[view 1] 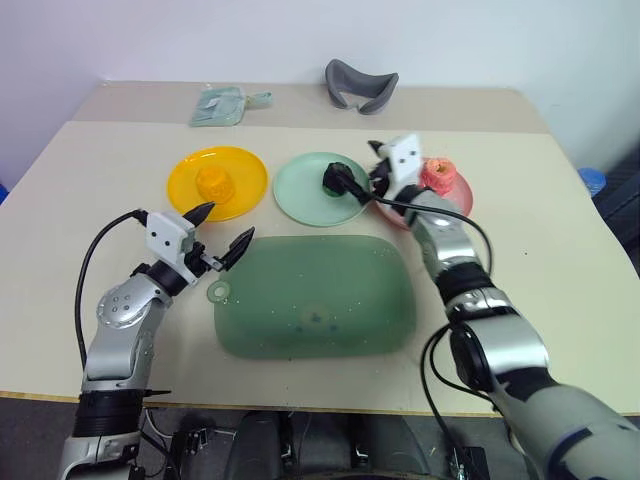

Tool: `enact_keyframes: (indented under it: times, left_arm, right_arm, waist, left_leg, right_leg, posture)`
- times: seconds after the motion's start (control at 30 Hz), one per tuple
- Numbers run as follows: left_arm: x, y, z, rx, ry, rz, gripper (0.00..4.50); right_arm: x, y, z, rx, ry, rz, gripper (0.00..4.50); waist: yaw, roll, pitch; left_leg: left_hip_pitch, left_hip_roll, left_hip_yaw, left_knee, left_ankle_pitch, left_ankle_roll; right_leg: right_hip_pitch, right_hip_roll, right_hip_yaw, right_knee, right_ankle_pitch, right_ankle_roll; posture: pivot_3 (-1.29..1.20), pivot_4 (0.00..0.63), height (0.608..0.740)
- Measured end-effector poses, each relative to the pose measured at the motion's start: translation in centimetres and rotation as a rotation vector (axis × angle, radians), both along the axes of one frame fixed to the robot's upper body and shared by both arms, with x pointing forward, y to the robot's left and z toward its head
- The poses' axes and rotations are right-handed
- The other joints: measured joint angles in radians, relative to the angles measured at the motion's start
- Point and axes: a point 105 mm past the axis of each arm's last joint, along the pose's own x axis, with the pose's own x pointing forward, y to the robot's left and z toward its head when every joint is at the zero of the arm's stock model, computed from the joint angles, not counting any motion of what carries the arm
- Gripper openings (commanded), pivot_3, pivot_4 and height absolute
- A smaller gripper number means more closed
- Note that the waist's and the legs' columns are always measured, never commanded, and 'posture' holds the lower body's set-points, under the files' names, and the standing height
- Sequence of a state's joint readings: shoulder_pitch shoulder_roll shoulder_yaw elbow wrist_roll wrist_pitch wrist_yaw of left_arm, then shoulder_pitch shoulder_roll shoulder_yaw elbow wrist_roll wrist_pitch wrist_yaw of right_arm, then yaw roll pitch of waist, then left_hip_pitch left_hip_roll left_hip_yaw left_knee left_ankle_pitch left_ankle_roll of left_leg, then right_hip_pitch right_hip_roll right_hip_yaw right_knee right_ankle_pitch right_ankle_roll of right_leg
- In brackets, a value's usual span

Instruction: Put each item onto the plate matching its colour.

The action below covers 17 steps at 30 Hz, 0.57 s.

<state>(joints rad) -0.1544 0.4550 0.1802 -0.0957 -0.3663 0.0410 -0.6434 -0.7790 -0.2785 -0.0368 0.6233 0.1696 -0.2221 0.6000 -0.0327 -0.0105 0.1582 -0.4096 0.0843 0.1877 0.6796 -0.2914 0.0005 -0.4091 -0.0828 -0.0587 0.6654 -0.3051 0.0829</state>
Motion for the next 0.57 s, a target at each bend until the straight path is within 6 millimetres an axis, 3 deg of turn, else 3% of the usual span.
enact_keyframes:
  times: [0.1,0.27,0.43,0.57]
  left_arm:
    - [-0.9,0.0,0.0,0.016,0.005,-0.038,4.5]
    - [-2.3,0.6,0.7,-0.027,0.033,-0.07,4.5]
    - [-3.8,0.9,0.5,-0.011,0.096,-0.115,4.5]
    - [-4.0,1.5,0.2,0.009,0.141,-0.125,4.5]
  right_arm:
    - [-3.5,-3.4,-1.9,-0.043,0.035,-0.018,4.44]
    - [-11.3,-9.0,-6.7,-0.079,0.295,-0.052,4.44]
    - [-15.4,-13.3,-6.5,-0.098,0.36,-0.148,4.44]
    - [-16.7,-14.5,-6.4,-0.084,0.375,-0.181,4.44]
  waist:
    - [0.003,0.0,0.0]
    - [0.015,0.0,0.0]
    - [0.015,0.0,0.0]
    - [0.019,0.0,0.0]
  left_leg:
    - [0.0,0.0,0.0,0.0,0.0,0.0]
    - [0.001,0.0,-0.001,0.0,0.0,0.0]
    - [0.004,0.0,-0.001,0.0,0.0,0.0]
    - [0.004,-0.001,-0.001,0.0,0.0,0.0]
  right_leg:
    - [0.0,0.0,0.0,0.0,0.0,0.0]
    - [0.0,0.001,0.001,0.0,0.0,0.0]
    - [0.003,0.002,0.001,0.0,0.0,0.0]
    - [0.003,0.001,0.001,-0.001,0.0,0.0]
  posture:
    - [0.0,0.15,0.74]
    - [0.0,0.15,0.74]
    - [0.0,0.15,0.74]
    - [0.0,0.15,0.74]
